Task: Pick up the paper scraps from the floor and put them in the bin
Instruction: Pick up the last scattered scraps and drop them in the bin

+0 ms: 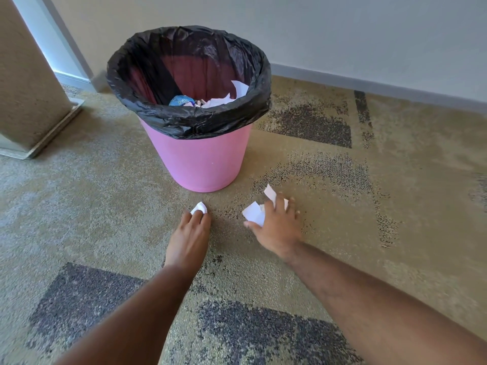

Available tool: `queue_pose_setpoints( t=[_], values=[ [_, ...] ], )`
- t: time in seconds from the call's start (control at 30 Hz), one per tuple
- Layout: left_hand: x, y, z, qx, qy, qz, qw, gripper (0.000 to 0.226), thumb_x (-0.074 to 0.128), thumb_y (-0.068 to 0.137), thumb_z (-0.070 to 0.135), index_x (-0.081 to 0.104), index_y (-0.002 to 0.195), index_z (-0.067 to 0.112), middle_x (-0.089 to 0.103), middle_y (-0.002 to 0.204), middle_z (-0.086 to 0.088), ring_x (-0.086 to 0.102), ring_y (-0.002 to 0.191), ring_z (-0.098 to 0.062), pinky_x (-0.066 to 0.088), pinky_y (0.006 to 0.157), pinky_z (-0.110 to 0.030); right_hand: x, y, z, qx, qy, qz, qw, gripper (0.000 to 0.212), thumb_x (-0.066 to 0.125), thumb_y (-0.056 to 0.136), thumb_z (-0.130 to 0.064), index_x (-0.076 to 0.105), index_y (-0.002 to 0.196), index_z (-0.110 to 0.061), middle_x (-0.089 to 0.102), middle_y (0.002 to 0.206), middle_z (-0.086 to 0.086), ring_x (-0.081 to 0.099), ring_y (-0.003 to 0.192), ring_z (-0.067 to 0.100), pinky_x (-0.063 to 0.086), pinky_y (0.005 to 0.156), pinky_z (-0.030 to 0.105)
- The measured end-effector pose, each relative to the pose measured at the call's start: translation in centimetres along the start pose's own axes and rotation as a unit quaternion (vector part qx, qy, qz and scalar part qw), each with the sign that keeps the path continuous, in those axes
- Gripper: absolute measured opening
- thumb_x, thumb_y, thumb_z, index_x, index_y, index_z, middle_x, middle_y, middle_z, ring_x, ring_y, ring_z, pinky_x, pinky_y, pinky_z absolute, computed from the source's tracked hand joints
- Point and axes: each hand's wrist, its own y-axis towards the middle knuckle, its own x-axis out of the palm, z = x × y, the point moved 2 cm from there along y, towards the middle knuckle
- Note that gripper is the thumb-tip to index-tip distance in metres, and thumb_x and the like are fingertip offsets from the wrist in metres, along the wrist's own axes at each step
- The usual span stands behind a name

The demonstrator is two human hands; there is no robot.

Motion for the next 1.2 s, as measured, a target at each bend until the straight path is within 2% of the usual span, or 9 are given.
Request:
queue_pose_setpoints(
  t=[0.17, 0.27, 0.4, 0.6, 0.73, 0.87, 0.93, 1.07, 1.2],
  values=[
    [0.0, -0.4, 0.0, -0.001, -0.029, -0.021, 0.999, 0.055, 0.071, 0.064, -0.014, 0.064, 0.115, 0.006, 0.066, 0.103, -0.008, 0.059, 0.091, -0.026, 0.058, 0.068, -0.036, 0.4, -2.4, -1.3, -0.042, 0.034, 0.069, 0.996, 0.049, 0.056, 0.098, -0.024, 0.042, 0.144, -0.017, 0.036, 0.156, 0.012, 0.028, 0.145, 0.043, 0.037, 0.114, 0.05],
    [-0.4, -0.5, 0.1, 0.006, -0.043, -0.024, 0.999, 0.052, 0.067, 0.065, -0.016, 0.065, 0.112, 0.007, 0.066, 0.102, -0.008, 0.059, 0.09, -0.026, 0.058, 0.068, -0.037, -0.3, -3.9, -1.6, -0.107, -0.005, 0.088, 0.99, 0.046, 0.056, 0.089, -0.001, 0.054, 0.134, -0.01, 0.054, 0.141, 0.013, 0.048, 0.131, 0.036, 0.054, 0.096, 0.043],
    [-0.7, -1.3, 1.0, 0.04, -0.062, -0.023, 0.997, 0.044, 0.061, 0.068, -0.017, 0.067, 0.103, 0.007, 0.065, 0.101, -0.006, 0.059, 0.091, -0.025, 0.057, 0.07, -0.036, -0.8, -5.0, -1.5, -0.18, -0.078, 0.065, 0.978, 0.031, 0.056, 0.087, 0.001, 0.062, 0.116, -0.008, 0.064, 0.113, 0.01, 0.062, 0.099, 0.027, 0.057, 0.074, 0.039],
    [-1.2, -2.7, 2.3, 0.083, -0.093, -0.014, 0.992, 0.046, 0.07, 0.058, -0.017, 0.066, 0.095, 0.009, 0.066, 0.09, -0.004, 0.061, 0.083, -0.023, 0.054, 0.06, -0.034, -2.2, -6.3, -1.8, -0.185, -0.073, 0.012, 0.98, 0.025, 0.052, 0.091, 0.004, 0.063, 0.11, -0.004, 0.063, 0.103, 0.01, 0.064, 0.089, 0.03, 0.037, 0.063, 0.035],
    [-2.2, -2.7, 2.6, 0.084, -0.123, -0.001, 0.989, 0.045, 0.06, 0.067, -0.017, 0.064, 0.101, 0.012, 0.064, 0.095, -0.002, 0.058, 0.091, -0.024, 0.056, 0.066, -0.038, -3.8, -6.5, -2.3, -0.177, -0.026, 0.032, 0.983, 0.027, 0.05, 0.089, 0.006, 0.064, 0.107, -0.007, 0.064, 0.104, 0.008, 0.065, 0.09, 0.03, 0.032, 0.062, 0.033],
    [-3.6, -2.7, 2.2, 0.077, -0.149, 0.006, 0.986, 0.044, 0.066, 0.067, -0.015, 0.062, 0.102, 0.012, 0.064, 0.097, -0.003, 0.057, 0.091, -0.024, 0.049, 0.07, -0.035, -5.1, -5.2, -4.1, -0.212, 0.028, 0.029, 0.977, 0.017, 0.053, 0.089, 0.002, 0.061, 0.088, -0.013, 0.061, 0.091, 0.005, 0.061, 0.079, 0.026, 0.027, 0.053, 0.032],
    [-4.0, -3.0, 1.7, 0.074, -0.154, 0.01, 0.985, 0.045, 0.069, 0.066, -0.014, 0.062, 0.102, 0.013, 0.064, 0.095, -0.003, 0.056, 0.089, -0.023, 0.044, 0.066, -0.031, -5.1, -4.0, -5.0, -0.222, 0.036, 0.011, 0.974, 0.023, 0.056, 0.089, 0.001, 0.052, 0.078, -0.018, 0.053, 0.085, 0.003, 0.055, 0.075, 0.024, 0.029, 0.057, 0.033],
    [-3.6, -3.5, 0.7, 0.075, -0.147, 0.017, 0.986, 0.044, 0.065, 0.069, -0.017, 0.061, 0.098, 0.015, 0.063, 0.09, 0.0, 0.055, 0.084, -0.02, 0.048, 0.063, -0.031, -4.4, -1.9, -5.8, -0.227, 0.019, -0.031, 0.973, 0.025, 0.054, 0.088, 0.005, 0.049, 0.076, -0.016, 0.045, 0.095, 0.001, 0.052, 0.078, 0.023, 0.037, 0.06, 0.035],
    [-3.5, -3.6, -0.2, 0.071, -0.143, 0.016, 0.987, 0.047, 0.067, 0.063, -0.018, 0.061, 0.094, 0.017, 0.063, 0.088, 0.002, 0.055, 0.081, -0.019, 0.047, 0.06, -0.03, -3.6, -0.7, -6.1, -0.214, 0.001, -0.056, 0.975, 0.008, 0.058, 0.091, -0.005, 0.064, 0.096, -0.008, 0.047, 0.11, 0.007, 0.054, 0.085, 0.024, 0.046, 0.067, 0.035]
  ],
)
